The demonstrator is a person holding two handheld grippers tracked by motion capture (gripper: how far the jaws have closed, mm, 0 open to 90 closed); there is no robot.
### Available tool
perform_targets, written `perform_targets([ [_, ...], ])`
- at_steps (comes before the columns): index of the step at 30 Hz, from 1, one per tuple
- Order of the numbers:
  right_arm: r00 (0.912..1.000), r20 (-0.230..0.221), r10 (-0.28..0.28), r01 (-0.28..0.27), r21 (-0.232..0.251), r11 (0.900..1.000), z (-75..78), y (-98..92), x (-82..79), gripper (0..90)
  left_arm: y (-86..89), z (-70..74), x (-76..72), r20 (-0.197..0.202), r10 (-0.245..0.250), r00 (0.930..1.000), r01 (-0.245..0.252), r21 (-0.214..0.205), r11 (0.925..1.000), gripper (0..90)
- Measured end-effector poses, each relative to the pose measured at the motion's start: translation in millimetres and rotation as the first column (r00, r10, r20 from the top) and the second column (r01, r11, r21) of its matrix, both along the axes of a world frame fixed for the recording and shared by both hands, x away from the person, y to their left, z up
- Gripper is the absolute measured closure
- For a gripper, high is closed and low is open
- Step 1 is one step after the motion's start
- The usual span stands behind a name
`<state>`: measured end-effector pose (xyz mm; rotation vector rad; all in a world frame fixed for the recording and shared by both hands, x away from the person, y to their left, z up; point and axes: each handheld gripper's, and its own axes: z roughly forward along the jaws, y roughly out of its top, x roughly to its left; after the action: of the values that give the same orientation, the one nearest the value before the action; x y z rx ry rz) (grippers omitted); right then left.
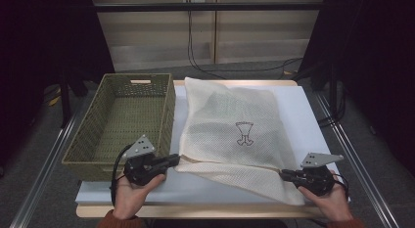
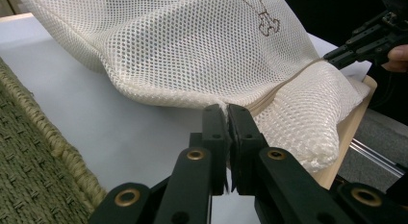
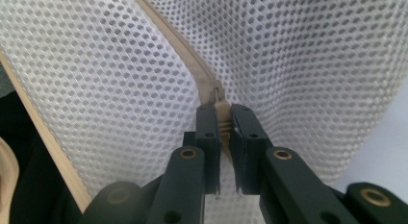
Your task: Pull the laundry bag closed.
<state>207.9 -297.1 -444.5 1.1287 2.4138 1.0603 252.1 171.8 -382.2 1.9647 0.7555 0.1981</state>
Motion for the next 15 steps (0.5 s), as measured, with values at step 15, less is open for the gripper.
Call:
perform_targets([
  [15, 0.9997, -0.012, -0.023, 0.022, -0.021, 0.9995, -6.5, -11.8, -3.8, 83.0, 1.7, 0.7, 0.2, 0.001, 0.002, 1.0000, -0.002, 0.007, 1.0000, 86.9],
])
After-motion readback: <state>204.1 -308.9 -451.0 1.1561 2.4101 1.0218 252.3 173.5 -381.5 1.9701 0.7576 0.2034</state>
